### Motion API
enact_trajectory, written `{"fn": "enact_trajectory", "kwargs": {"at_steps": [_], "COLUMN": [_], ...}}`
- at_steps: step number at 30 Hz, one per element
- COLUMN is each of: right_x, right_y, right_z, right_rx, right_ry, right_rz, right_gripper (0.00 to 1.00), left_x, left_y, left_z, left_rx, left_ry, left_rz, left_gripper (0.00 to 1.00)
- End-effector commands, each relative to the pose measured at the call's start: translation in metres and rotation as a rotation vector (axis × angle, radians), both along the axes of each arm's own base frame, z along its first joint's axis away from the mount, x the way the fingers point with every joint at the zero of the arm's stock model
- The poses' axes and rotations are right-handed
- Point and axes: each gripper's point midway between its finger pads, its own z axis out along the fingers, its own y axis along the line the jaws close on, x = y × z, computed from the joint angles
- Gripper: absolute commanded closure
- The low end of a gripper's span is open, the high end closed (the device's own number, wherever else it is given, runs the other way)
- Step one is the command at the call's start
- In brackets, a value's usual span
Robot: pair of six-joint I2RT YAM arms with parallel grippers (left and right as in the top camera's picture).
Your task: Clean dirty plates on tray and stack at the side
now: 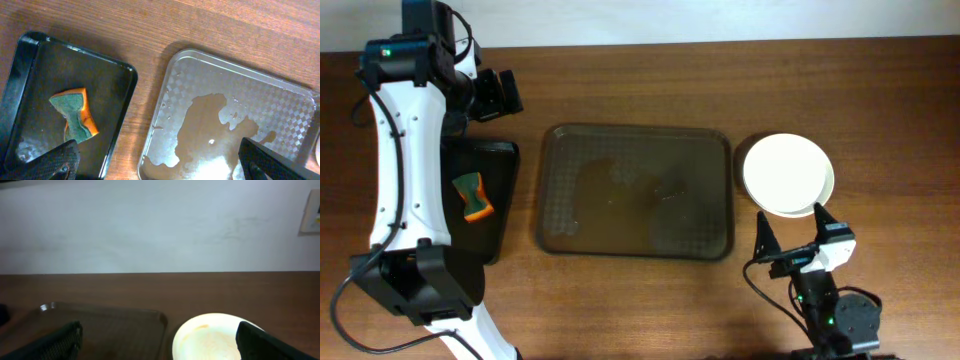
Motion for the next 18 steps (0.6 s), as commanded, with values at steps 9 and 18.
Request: {"fn": "enact_trajectory", "kwargs": {"at_steps": [9, 18], "right_x": [-0.005, -0.005], "right_y": [0.008, 0.008], "right_z": [-0.047, -0.047], "right_rx": [0.001, 0.001], "right_ry": [0.081, 0.082], "right_rz": [0.043, 0.043], "right_gripper": [0.02, 0.02], "left_x": [0.001, 0.001], "left_y": [-0.002, -0.002], "left_z": [-0.001, -0.001], "left_rx": [-0.013, -0.013], "left_ry": [0.001, 0.001], "left_rz": [0.003, 0.003], "left_gripper": [0.00, 0.00]}}
